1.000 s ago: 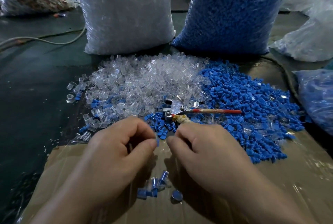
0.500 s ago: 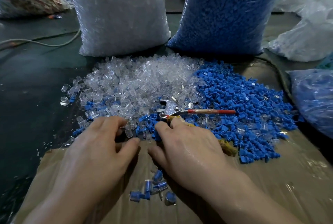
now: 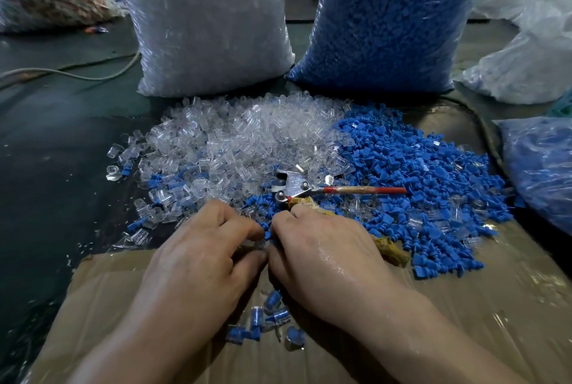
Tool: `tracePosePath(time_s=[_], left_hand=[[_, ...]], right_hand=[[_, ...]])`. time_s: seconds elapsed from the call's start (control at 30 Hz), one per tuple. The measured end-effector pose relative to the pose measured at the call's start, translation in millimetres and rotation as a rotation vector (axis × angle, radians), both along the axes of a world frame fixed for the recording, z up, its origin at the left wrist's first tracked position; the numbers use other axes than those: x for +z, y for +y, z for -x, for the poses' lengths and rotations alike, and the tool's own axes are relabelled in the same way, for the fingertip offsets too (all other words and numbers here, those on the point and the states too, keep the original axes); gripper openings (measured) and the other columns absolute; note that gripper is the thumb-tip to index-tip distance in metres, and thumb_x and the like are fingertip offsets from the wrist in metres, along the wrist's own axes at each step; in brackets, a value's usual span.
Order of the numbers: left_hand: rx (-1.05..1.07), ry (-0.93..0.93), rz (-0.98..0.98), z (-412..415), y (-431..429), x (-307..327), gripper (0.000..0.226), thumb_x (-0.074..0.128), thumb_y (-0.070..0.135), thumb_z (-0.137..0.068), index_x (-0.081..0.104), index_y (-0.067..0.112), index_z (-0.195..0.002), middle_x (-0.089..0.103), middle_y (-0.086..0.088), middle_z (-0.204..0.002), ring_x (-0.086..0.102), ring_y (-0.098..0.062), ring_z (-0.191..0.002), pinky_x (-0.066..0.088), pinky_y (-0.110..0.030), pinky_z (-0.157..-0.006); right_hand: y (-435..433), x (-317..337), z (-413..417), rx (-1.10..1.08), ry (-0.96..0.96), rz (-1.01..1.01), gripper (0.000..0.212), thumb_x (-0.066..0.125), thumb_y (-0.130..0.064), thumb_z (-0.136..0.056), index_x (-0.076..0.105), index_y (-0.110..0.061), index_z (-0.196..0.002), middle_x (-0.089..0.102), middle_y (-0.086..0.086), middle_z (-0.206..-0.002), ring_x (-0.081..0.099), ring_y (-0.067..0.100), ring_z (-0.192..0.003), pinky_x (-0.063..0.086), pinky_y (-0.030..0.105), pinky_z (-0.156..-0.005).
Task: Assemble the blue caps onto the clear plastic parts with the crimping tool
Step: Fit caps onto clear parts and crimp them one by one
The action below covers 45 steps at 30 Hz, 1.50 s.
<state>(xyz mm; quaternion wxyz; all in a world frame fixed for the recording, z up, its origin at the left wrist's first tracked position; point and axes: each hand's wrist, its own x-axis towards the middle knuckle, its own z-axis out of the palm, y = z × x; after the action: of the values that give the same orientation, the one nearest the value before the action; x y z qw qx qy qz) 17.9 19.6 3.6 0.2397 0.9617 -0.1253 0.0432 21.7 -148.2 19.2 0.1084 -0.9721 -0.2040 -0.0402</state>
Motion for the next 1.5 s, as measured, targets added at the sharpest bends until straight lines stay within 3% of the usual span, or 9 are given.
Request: tracePosePath(time_s=[0.13,0.27,0.37,0.53,0.73,0.9,1.07,1.3,1.5], left_hand=[[0.021,-0.051,0.063,1,-3,-3,0.012,0.063,0.045,-0.078,0.065,0.039,-0.089,0.051,0.023,-0.094,0.053,-0.001,-0.086,0.045,-0.027,-0.070],[0.150,-0.123,0.291,2,-2,-3,0.007,0.067,0.039,-0.079,0.060,0.039,-0.081,0.060,0.021,-0.090,0.057,0.001,-0.082,0.042,-0.023,-0.062],[0.257,0.009,0.577,1,-3,-4,0.012,0.064,0.041,-0.075,0.066,0.037,-0.086,0.070,0.012,-0.074,0.063,-0.006,-0.061,0.049,-0.031,-0.054],[0.271,0.353,1.087,1,-9,-1,0.012,0.068,0.012,-0.085,0.072,0.022,-0.088,0.068,-0.015,-0.067,0.055,-0.020,-0.050,0.047,-0.035,-0.049],[0.198,0.502,1.297,3,-13,8,0.023,0.070,0.019,-0.065,0.077,0.017,-0.087,0.068,-0.019,-0.071,0.058,-0.020,-0.049,0.051,-0.034,-0.051],[0.152,0.499,1.394,0,-12,4,0.024,0.079,0.015,-0.055,0.077,0.018,-0.079,0.068,-0.019,-0.069,0.066,-0.023,-0.054,0.053,-0.026,-0.046],[0.091,0.504,1.457,0,-8,1,0.043,0.095,0.022,-0.048,0.076,0.014,-0.085,0.068,-0.019,-0.073,0.065,-0.028,-0.059,0.058,-0.031,-0.053],[0.083,0.442,1.440,-1,-9,-1,0.035,0.080,0.018,-0.056,0.079,0.016,-0.091,0.075,-0.019,-0.092,0.072,-0.023,-0.070,0.062,-0.032,-0.065],[0.046,0.352,1.337,1,-10,-3,0.027,0.077,0.010,-0.066,0.078,0.018,-0.092,0.076,-0.016,-0.089,0.072,-0.020,-0.072,0.061,-0.029,-0.067]], right_hand=[[0,2,1,0.011,0.034,-0.016,0.021,0.037,-0.043,-0.094,0.029,-0.028,-0.083,0.031,-0.008,-0.071,0.031,0.013,-0.057,0.015,0.029,-0.046],[0,4,4,-0.004,0.038,-0.019,0.021,0.035,-0.043,-0.091,0.026,-0.029,-0.077,0.028,-0.009,-0.065,0.022,0.004,-0.053,0.012,0.027,-0.046],[-1,3,3,-0.013,0.031,-0.021,0.021,0.041,-0.037,-0.092,0.028,-0.028,-0.077,0.029,-0.010,-0.064,0.021,0.002,-0.052,0.012,0.026,-0.045],[-4,-2,-1,-0.014,0.026,-0.004,0.026,0.053,-0.017,-0.092,0.031,-0.025,-0.082,0.028,-0.010,-0.067,0.022,0.005,-0.053,0.012,0.023,-0.046],[-15,2,4,-0.068,0.103,-0.339,0.010,0.046,-0.026,-0.100,0.054,-0.030,-0.098,0.059,-0.010,-0.087,0.054,0.007,-0.079,0.047,0.029,-0.071],[-11,11,13,-0.111,0.392,-1.021,0.017,0.055,-0.017,-0.098,0.064,-0.031,-0.096,0.070,-0.003,-0.077,0.068,0.010,-0.067,0.059,0.028,-0.062],[-8,13,13,-0.127,0.475,-1.188,0.014,0.059,-0.014,-0.096,0.066,-0.025,-0.091,0.071,0.008,-0.072,0.068,0.027,-0.065,0.060,0.043,-0.063],[-9,10,13,-0.145,0.421,-1.082,0.007,0.063,-0.023,-0.093,0.066,-0.029,-0.091,0.070,0.000,-0.072,0.068,0.012,-0.064,0.059,0.040,-0.063],[-8,6,13,-0.067,0.092,-0.756,0.006,0.061,-0.031,-0.094,0.065,-0.029,-0.098,0.063,-0.015,-0.089,0.060,0.004,-0.087,0.049,0.026,-0.074]])
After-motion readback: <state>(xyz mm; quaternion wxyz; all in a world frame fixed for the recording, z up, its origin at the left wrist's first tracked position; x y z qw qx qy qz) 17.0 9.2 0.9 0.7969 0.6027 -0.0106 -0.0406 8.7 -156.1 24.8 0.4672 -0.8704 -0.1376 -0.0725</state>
